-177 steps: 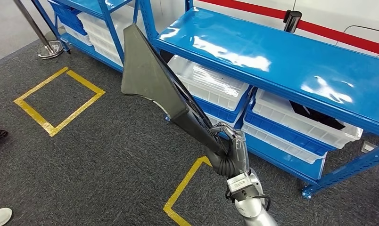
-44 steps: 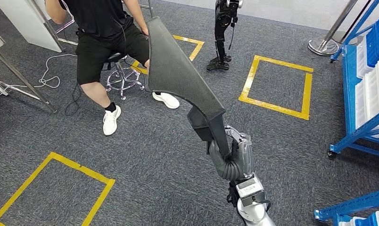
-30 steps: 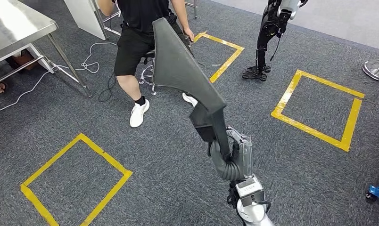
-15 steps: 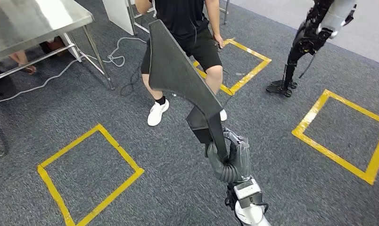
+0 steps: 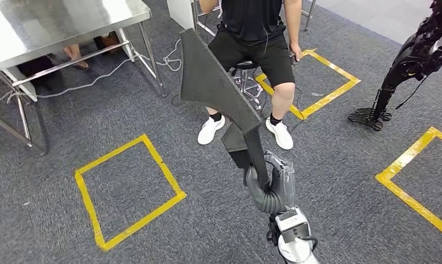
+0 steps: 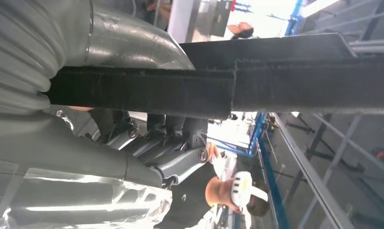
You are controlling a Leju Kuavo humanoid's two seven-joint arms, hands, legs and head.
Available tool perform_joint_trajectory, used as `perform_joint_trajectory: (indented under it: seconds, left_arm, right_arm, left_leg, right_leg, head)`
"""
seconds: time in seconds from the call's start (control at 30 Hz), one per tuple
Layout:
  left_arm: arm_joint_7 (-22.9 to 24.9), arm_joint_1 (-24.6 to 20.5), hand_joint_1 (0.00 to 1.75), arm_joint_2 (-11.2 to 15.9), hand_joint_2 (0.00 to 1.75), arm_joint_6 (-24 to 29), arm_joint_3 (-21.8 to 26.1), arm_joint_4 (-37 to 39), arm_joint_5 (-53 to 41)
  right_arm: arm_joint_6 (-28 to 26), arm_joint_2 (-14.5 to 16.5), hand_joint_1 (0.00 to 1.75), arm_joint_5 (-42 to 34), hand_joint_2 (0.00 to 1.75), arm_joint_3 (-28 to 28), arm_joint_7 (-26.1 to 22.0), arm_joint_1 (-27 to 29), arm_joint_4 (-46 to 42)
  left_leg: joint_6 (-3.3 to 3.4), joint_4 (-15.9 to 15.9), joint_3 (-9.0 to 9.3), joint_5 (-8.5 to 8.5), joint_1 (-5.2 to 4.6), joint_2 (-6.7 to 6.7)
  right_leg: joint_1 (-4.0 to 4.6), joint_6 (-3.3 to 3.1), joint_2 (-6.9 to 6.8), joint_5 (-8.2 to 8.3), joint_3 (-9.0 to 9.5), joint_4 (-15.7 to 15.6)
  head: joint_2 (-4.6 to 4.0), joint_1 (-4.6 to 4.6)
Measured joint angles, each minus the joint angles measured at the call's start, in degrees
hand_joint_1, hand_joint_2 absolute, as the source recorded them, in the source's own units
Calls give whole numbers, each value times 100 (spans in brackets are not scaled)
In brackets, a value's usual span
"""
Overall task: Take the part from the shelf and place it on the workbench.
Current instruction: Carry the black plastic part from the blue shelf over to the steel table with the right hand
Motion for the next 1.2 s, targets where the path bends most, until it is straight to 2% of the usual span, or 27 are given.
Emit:
perform_joint_trajectory:
  seconds: [0.03, 0.07, 0.13, 0.17, 0.23, 0.3, 0.37, 0.4, 0.43, 0.47, 0.5, 0.53, 0.57, 0.63, 0.67, 0.7, 0.73, 0.77, 0.8, 0.83, 0.87, 0.9, 0.97, 1.03, 1.1, 1.17, 1.2]
  left_arm:
    - [1, -5, 0, 1, 175, 1, 0, 0, -4]
    - [1, -14, 0, 7, 175, 2, 0, 0, -6]
    - [3, -18, 0, 8, 175, 1, -1, 0, -13]
    - [4, -15, 0, 6, 175, 1, -1, 0, -17]
    - [6, -12, 0, 7, 175, 0, -1, 0, -38]
    - [7, -16, 0, 32, 175, 0, -2, 0, -61]
    - [3, -36, 0, 66, 175, 0, -4, -2, -69]
    - [2, -45, 0, 84, 175, 1, -4, -3, -70]
    - [1, -52, 0, 93, 175, 1, -5, -4, -71]
    - [2, -47, 0, 99, 175, 2, -5, -4, -69]
    - [2, -43, 0, 100, 175, 2, -6, -4, -69]
    - [2, -46, 0, 95, 175, 1, -8, -5, -69]
    - [2, -53, 0, 85, 175, -3, -9, -5, -69]
    - [3, -76, 0, 63, 175, -13, -15, -6, -69]
    - [4, -74, 0, 51, 175, -16, -19, -5, -69]
    - [5, -67, 0, 39, 175, -16, -22, -5, -69]
    - [5, -61, 0, 30, 175, -15, -24, -4, -69]
    - [6, -55, 0, 23, 175, -15, -25, -4, -69]
    - [6, -52, 0, 22, 175, -15, -26, -4, -69]
    - [6, -53, 0, 28, 175, -14, -27, -4, -69]
    - [4, -52, 0, 34, 175, -12, -28, -4, -69]
    - [2, -47, 0, 42, 175, -10, -28, -4, -69]
    - [-5, -25, 0, 48, 175, -9, -31, -2, -69]
    - [-12, -11, 0, 54, 175, -9, -34, -1, -69]
    - [-18, -22, 0, 62, 175, -9, -35, -2, -71]
    - [-18, -29, 0, 66, 175, -11, -36, -2, -74]
    - [-18, -28, 0, 64, 175, -13, -36, -2, -76]
  right_arm:
    - [-1, 5, 171, 0, 175, -4, 1, 5, -1]
    - [-3, 8, 171, 0, 175, -8, 1, 14, -2]
    - [-4, 5, 171, 0, 175, -15, 1, 30, -3]
    - [-5, 5, 171, -1, 175, -17, 1, 40, -3]
    - [-7, 7, 171, 1, 175, -19, 1, 49, -4]
    - [-9, 17, 171, 2, 175, -20, 1, 51, -10]
    - [-9, 24, 171, 3, 175, -23, -1, 53, -14]
    - [-10, 30, 171, 3, 175, -25, -2, 58, -14]
    - [-10, 38, 171, 3, 175, -28, -3, 62, -21]
    - [-11, 49, 171, 4, 175, -31, -3, 65, -29]
    - [-11, 57, 171, 6, 175, -34, -5, 65, -39]
    - [-11, 59, 171, 7, 175, -37, -9, 63, -49]
    - [-13, 50, 171, 6, 175, -40, -11, 66, -52]
    - [-15, 20, 171, 4, 175, -52, -9, 93, -49]
    - [-16, 3, 171, 4, 175, -60, -5, 112, -46]
    - [-17, -8, 171, 5, 175, -67, -1, 127, -43]
    - [-17, -14, 171, 5, 175, -72, -1, 135, -40]
    - [-17, -16, 171, 5, 175, -73, -1, 134, -41]
    - [-17, -18, 171, 5, 175, -74, -1, 131, -38]
    - [-17, -17, 171, 5, 175, -75, -1, 128, -39]
    - [-17, -17, 171, 6, 175, -78, -2, 129, -39]
    - [-17, -14, 171, 7, 175, -80, -3, 130, -39]
    - [-17, -7, 171, 7, 175, -87, -8, 132, -43]
    - [-17, -2, 171, 6, 175, -95, -14, 128, -44]
    - [-17, 1, 171, 8, 175, -100, -20, 133, -44]
    - [-17, 0, 171, 9, 175, -100, -23, 143, -44]
    - [-17, 0, 171, 9, 175, -99, -23, 146, -44]
  left_leg:
    - [-35, 341, -173, -171, 9, 194]
    - [-64, 733, -390, -348, 27, 316]
    - [-89, 1304, -740, -539, 50, 395]
    - [-84, 1359, -800, -501, 52, 401]
    - [-11, 911, -607, -173, 31, 440]
    - [177, 138, -195, 201, -58, 671]
    - [332, -262, 19, 302, -158, 890]
    - [364, -297, 27, 287, -182, 900]
    - [393, -383, 65, 305, -198, 838]
    - [417, -497, 142, 352, -181, 757]
    - [455, -632, 234, 412, -155, 675]
    - [484, -755, 321, 477, -122, 595]
    - [486, -826, 372, 525, -87, 517]
    - [461, -844, 366, 548, -59, 347]
    - [430, -835, 357, 542, -42, 251]
    - [393, -818, 350, 531, -20, 161]
    - [345, -785, 344, 512, 9, 73]
    - [282, -725, 329, 477, 42, -7]
    - [210, -652, 303, 432, 64, -80]
    - [140, -559, 263, 378, 74, -137]
    - [84, -489, 215, 334, 77, -185]
    - [49, -450, 176, 309, 78, -221]
    - [19, -407, 131, 284, 109, -252]
    - [-18, -154, 25, 150, 131, -31]
    - [-53, 537, -335, -176, 133, 285]
    - [-56, 1232, -758, -404, 137, 390]
    - [-38, 1323, -846, -365, 134, 400]
  right_leg:
    - [27, -33, -50, -18, 23, -1]
    - [46, -57, -108, -39, 37, 0]
    - [80, -74, -206, -68, 49, 2]
    - [94, -74, -250, -82, 56, 3]
    - [134, -73, -349, -116, 97, 1]
    - [177, -66, -468, -162, 166, -10]
    - [167, -37, -584, -196, 212, -28]
    - [153, -10, -654, -206, 231, -49]
    - [146, 16, -719, -207, 272, -90]
    - [153, 38, -709, -213, 304, -110]
    - [160, 51, -607, -239, 307, -76]
    - [162, 53, -440, -305, 250, 70]
    - [143, 52, -249, -422, 90, 377]
    - [84, 78, -65, -682, -344, 1141]
    - [51, 127, -52, -730, -510, 1386]
    - [16, 201, -51, -676, -558, 1397]
    - [-22, 296, -46, -533, -486, 1177]
    - [-68, 398, 0, -334, -305, 760]
    - [-96, 460, 82, -183, -144, 409]
    - [-116, 469, 166, -87, -16, 137]
    - [-126, 432, 234, -55, 46, 13]
    - [-109, 358, 253, -76, 37, 39]
    - [-112, 239, 178, -84, 49, 44]
    - [-108, 160, 85, -101, 89, 38]
    - [-71, 98, -26, -139, 129, 36]
    - [-25, 58, -153, -177, 147, 38]
    - [-3, 46, -215, -197, 159, 38]
  head:
    - [-1, -22]
    - [-1, -40]
    - [0, -43]
    - [0, -44]
    - [-1, -46]
    - [-1, -28]
    - [-1, -12]
    - [-1, -11]
    - [0, -30]
    - [0, -37]
    - [0, -36]
    - [0, -31]
    - [-1, -14]
    - [-1, 3]
    - [-1, 10]
    - [-1, 9]
    - [-1, 11]
    - [-1, 16]
    - [0, 25]
    - [0, 45]
    - [0, 56]
    - [0, 59]
    - [-1, 46]
    - [-1, 23]
    - [0, 0]
    - [0, -6]
    - [0, -7]
